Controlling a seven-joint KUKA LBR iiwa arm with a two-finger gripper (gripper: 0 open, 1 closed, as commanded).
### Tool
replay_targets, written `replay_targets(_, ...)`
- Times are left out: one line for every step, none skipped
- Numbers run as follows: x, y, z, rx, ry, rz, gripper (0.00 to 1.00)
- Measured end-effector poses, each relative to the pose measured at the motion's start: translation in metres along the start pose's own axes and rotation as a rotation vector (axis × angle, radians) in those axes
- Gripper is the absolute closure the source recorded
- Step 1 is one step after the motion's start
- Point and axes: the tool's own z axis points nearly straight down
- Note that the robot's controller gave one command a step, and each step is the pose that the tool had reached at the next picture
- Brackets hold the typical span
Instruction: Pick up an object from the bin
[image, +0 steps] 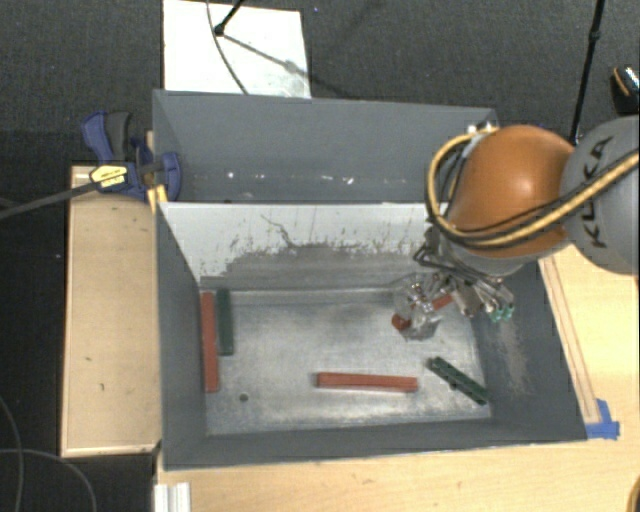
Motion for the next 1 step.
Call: replay_targets(0.0075,0.008,-0.0668,0.001,0.002,0.027,1.0)
